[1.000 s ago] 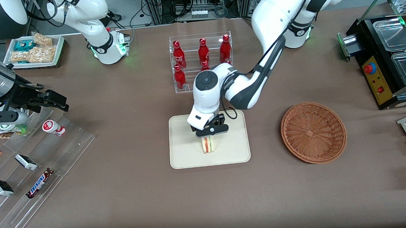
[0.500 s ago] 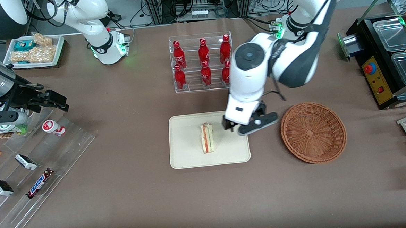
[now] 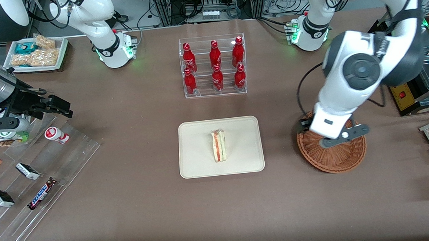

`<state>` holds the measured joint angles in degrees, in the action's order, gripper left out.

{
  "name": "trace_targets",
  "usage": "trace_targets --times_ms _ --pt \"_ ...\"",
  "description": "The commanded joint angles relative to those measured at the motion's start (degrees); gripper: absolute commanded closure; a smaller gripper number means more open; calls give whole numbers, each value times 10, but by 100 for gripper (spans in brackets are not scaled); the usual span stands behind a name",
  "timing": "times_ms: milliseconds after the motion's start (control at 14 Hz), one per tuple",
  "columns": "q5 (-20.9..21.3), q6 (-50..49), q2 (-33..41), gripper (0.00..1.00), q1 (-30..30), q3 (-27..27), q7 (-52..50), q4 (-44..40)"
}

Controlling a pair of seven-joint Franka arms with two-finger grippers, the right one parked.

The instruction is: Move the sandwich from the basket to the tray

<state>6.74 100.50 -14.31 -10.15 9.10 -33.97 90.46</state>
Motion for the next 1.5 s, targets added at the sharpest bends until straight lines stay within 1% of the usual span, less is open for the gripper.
trace_targets --times_ms 0,71,143,214,357,500,571,786,1000,1429 --pt "-26 0 73 0 38 6 67 76" --pt "-42 0 101 0 61 6 106 97" --pt "-53 -1 124 0 67 1 147 110" --pt "-61 -9 135 0 67 -22 190 111" --pt "-78 -28 153 0 64 -59 269 105" --pt "-81 -49 161 0 59 -96 357 83" --pt "-80 -68 160 0 58 -104 380 64" --pt "-75 -87 159 0 58 -117 392 24" --pt "-73 -102 154 0 59 -114 392 24" --pt "-71 -101 153 0 58 -113 392 31"
